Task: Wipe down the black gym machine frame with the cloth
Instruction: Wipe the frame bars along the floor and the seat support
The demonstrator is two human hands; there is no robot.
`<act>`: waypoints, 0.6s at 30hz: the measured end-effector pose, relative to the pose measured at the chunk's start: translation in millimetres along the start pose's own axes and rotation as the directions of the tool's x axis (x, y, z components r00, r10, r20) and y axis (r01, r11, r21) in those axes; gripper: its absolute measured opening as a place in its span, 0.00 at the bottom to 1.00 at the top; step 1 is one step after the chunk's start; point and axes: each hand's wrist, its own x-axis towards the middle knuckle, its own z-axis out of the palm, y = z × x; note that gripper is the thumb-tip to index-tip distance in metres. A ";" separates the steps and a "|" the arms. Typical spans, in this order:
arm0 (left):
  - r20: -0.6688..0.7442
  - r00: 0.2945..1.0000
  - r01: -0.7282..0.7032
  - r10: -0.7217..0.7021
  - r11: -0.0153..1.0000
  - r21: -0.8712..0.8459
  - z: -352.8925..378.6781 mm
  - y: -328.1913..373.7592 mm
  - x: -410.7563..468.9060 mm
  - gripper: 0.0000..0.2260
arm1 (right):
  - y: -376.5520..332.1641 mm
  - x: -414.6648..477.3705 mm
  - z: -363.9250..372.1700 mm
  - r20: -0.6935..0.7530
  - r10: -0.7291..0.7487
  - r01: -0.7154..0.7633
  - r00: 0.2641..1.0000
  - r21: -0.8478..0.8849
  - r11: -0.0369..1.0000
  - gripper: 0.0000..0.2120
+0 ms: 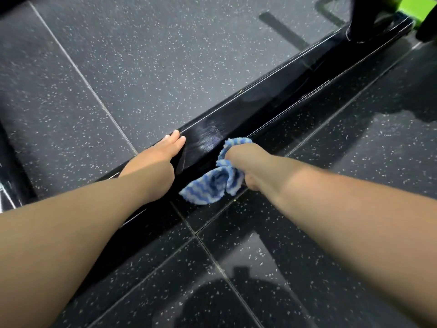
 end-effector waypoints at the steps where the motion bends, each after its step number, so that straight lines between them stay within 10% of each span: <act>1: -0.010 1.000 -0.001 0.001 1.000 -0.004 1.7 -1.0 -0.9 0.37 | -6.3 -3.8 -5.1 -0.034 -0.039 0.034 0.999 -0.139 0.990 0.14; 5: -0.077 0.996 0.035 -0.038 0.999 -0.042 10.1 7.7 -5.8 0.32 | -14.7 -15.1 -26.4 -0.309 -0.529 0.309 0.790 -0.545 0.780 0.13; 7: -0.174 0.981 0.070 -0.081 0.995 -0.069 10.3 12.7 -3.6 0.27 | -17.4 -6.9 -41.4 -0.002 -0.798 0.510 0.602 -0.769 0.386 0.23; 10: -0.312 0.949 -0.053 0.040 0.998 -0.033 4.1 23.6 15.8 0.24 | -18.3 7.7 -59.9 0.402 -0.580 0.424 0.709 -0.900 -0.106 0.29; 18: -0.205 0.952 -0.242 0.229 0.969 -0.042 -5.7 72.5 91.6 0.20 | -48.7 56.9 -105.5 -0.176 -0.537 0.031 0.825 -0.935 0.354 0.28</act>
